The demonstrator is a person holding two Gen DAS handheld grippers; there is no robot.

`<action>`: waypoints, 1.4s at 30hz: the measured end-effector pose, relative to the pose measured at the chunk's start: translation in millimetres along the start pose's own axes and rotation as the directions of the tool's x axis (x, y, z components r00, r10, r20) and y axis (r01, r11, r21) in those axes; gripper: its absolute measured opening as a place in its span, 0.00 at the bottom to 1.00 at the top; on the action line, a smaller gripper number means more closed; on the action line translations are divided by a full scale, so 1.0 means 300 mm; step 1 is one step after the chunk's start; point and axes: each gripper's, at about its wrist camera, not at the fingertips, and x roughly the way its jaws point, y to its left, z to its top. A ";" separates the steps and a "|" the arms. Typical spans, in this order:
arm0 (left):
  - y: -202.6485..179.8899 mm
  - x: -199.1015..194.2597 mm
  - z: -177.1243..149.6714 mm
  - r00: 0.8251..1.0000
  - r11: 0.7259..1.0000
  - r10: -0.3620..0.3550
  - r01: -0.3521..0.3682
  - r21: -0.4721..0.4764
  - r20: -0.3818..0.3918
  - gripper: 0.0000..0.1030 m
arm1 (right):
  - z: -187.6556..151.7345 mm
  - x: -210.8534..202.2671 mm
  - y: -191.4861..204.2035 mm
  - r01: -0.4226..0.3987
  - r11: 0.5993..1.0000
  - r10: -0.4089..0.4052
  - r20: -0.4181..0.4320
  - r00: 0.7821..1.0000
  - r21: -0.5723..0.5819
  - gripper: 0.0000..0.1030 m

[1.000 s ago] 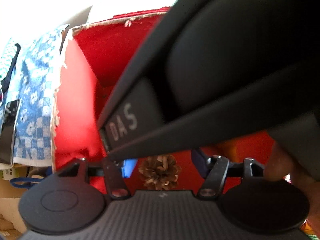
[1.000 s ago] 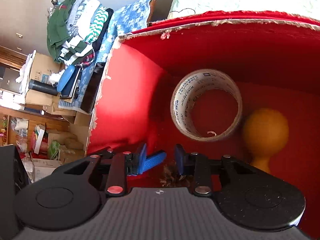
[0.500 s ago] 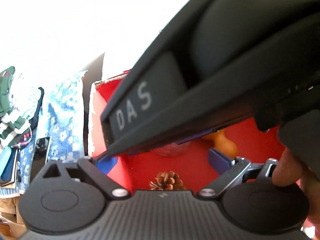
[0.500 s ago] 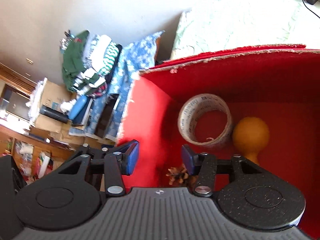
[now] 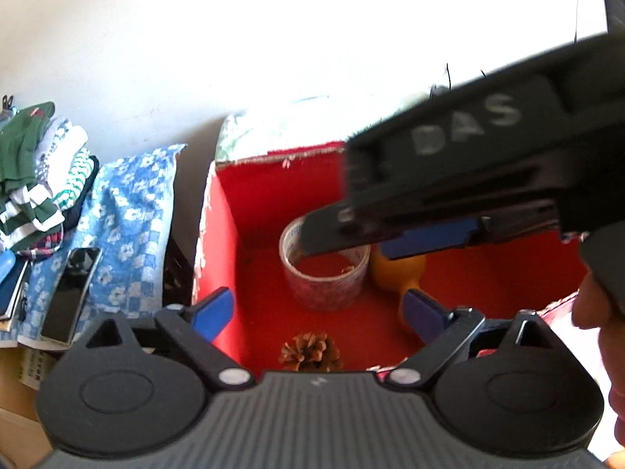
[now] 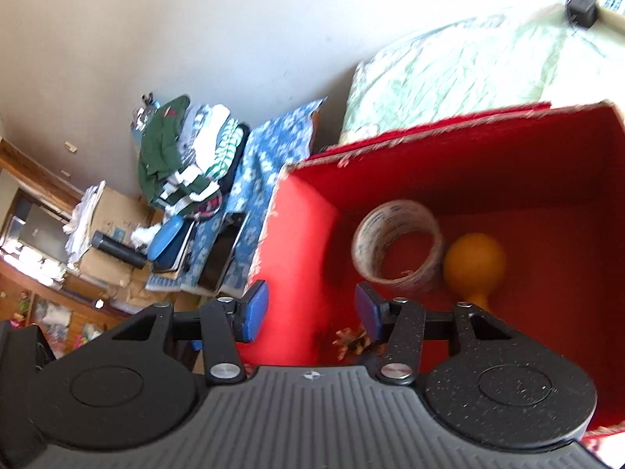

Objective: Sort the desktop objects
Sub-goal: 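Carry the pine cone into the red box and release it, then move the right gripper to the red gift box and grip its edge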

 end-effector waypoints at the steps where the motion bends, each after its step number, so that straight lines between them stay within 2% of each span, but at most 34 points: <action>1: 0.009 -0.013 0.000 1.000 1.000 -0.008 0.008 -0.015 0.012 0.91 | -0.006 -0.022 -0.002 0.001 1.000 -0.001 0.026 1.000 -0.002 0.53; 4: 0.039 -0.065 -0.009 0.998 0.997 -0.044 0.047 -0.055 0.055 0.92 | -0.032 -0.102 -0.016 -0.006 1.000 0.007 0.108 0.994 -0.011 0.54; 6: -0.027 -0.152 -0.040 0.995 0.996 -0.053 0.058 -0.063 0.083 0.95 | -0.052 -0.160 -0.027 -0.004 1.000 0.008 0.153 0.988 -0.028 0.55; 8: -0.057 -0.149 -0.048 0.994 0.995 -0.056 0.063 -0.074 0.097 0.96 | -0.077 -0.216 -0.043 0.000 0.999 0.009 0.188 0.982 -0.044 0.59; 13: -0.166 -0.294 -0.160 0.988 0.977 -0.141 0.149 -0.150 0.062 0.96 | -0.167 -0.340 -0.110 -0.024 0.997 0.040 0.233 0.972 -0.072 0.59; 16: -0.219 -0.286 -0.220 0.985 0.970 -0.169 0.170 -0.172 0.020 0.96 | -0.235 -0.382 -0.147 -0.005 0.994 0.030 0.224 0.974 -0.111 0.59; 18: -0.249 -0.261 -0.266 0.985 0.969 -0.171 0.168 -0.181 -0.004 0.96 | -0.283 -0.374 -0.177 0.031 0.991 -0.006 0.182 0.983 -0.134 0.59; 22: -0.298 -0.206 -0.336 0.975 0.956 -0.220 0.211 -0.205 -0.025 0.96 | -0.358 -0.301 -0.263 0.073 0.991 -0.069 0.040 0.997 -0.110 0.58; 28: -0.327 -0.123 -0.418 0.967 0.937 -0.241 0.211 -0.278 -0.077 0.95 | -0.412 -0.212 -0.313 0.089 0.987 -0.103 -0.103 0.989 -0.132 0.55; 29: -0.328 -0.112 -0.430 0.966 0.933 -0.244 0.208 -0.295 -0.088 0.94 | -0.423 -0.205 -0.315 0.091 0.986 -0.108 -0.119 0.987 -0.140 0.55; 30: -0.327 -0.104 -0.440 0.964 0.929 -0.246 0.206 -0.307 -0.099 0.87 | -0.433 -0.199 -0.319 0.089 0.986 -0.108 -0.134 0.985 -0.141 0.54; 31: -0.327 -0.096 -0.448 0.961 0.926 -0.255 0.209 -0.315 -0.110 0.77 | -0.439 -0.191 -0.324 0.081 0.988 -0.101 -0.149 0.984 -0.135 0.53; 32: -0.328 -0.087 -0.455 0.956 0.923 -0.265 0.215 -0.319 -0.124 0.71 | -0.446 -0.185 -0.330 0.066 0.990 -0.086 -0.163 0.983 -0.127 0.51; 33: -0.329 -0.079 -0.462 0.953 0.923 -0.271 0.217 -0.319 -0.136 0.60 | -0.454 -0.182 -0.335 0.049 0.992 -0.069 -0.175 0.982 -0.117 0.51; 39: -0.323 -0.075 -0.481 0.960 0.935 -0.245 0.198 -0.293 -0.134 0.58 | -0.486 -0.146 -0.365 0.016 0.999 -0.028 -0.237 0.971 -0.051 0.42; 42: -0.311 -0.079 -0.491 0.959 0.933 -0.258 0.215 -0.289 -0.118 0.60 | -0.483 -0.159 -0.346 0.014 0.998 -0.028 -0.233 0.972 -0.058 0.42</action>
